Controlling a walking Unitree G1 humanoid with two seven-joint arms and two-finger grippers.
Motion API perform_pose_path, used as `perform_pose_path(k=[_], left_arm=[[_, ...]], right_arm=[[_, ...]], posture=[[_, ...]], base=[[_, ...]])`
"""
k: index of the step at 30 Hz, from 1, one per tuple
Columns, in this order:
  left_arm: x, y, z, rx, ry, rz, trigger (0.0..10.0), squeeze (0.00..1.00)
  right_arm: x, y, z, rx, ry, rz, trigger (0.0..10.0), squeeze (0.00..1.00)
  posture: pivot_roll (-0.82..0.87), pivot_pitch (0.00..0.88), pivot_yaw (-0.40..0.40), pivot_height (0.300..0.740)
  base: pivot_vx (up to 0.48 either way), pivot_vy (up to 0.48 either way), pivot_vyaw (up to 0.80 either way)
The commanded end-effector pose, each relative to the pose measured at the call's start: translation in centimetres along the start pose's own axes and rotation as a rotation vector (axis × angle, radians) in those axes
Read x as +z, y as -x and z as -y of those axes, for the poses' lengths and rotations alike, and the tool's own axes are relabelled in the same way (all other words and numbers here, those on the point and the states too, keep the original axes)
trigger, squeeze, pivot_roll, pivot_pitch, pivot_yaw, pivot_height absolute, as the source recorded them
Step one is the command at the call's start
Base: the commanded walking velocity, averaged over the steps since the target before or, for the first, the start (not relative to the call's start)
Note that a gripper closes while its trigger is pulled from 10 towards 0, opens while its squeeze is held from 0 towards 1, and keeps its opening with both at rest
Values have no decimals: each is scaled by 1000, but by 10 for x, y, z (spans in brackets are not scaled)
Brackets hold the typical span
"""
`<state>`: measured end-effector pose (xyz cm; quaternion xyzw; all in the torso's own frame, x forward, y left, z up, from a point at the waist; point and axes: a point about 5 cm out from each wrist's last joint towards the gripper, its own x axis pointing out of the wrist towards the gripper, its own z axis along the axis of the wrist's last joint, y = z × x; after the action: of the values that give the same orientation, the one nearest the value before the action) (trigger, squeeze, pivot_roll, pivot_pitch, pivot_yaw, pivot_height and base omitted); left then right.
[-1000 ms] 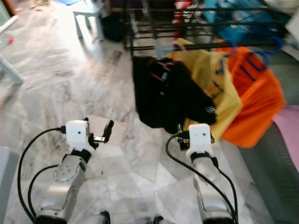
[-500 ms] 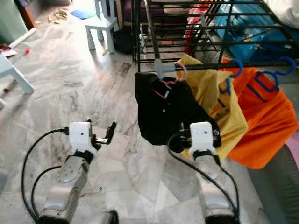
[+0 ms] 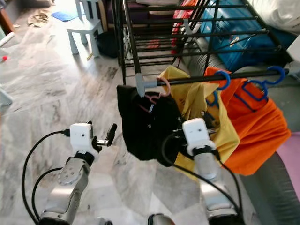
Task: Hang hanger
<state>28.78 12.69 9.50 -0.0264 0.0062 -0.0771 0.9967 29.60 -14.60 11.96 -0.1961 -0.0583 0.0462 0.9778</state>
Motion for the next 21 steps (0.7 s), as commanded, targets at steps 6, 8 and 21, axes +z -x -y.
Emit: perform_pose_path(k=[6, 8, 21], left_arm=[[-9, 6, 1, 0, 13, -38, 10000, 0], [-10, 6, 0, 1, 12, -43, 10000, 0], [-12, 3, 4, -19, 0, -59, 10000, 0]], right_arm=[[-6, 0, 9, 11, -3, -30, 10000, 0], [-6, -2, 12, 43, 53, -15, 10000, 0], [-13, -39, 36, 152, 52, -123, 10000, 0]], posture=[[-68, 216, -49, 740], [-68, 216, -49, 740], [-76, 222, -43, 740]], base=[[0, 0, 0], [0, 0, 0], [0, 0, 0]])
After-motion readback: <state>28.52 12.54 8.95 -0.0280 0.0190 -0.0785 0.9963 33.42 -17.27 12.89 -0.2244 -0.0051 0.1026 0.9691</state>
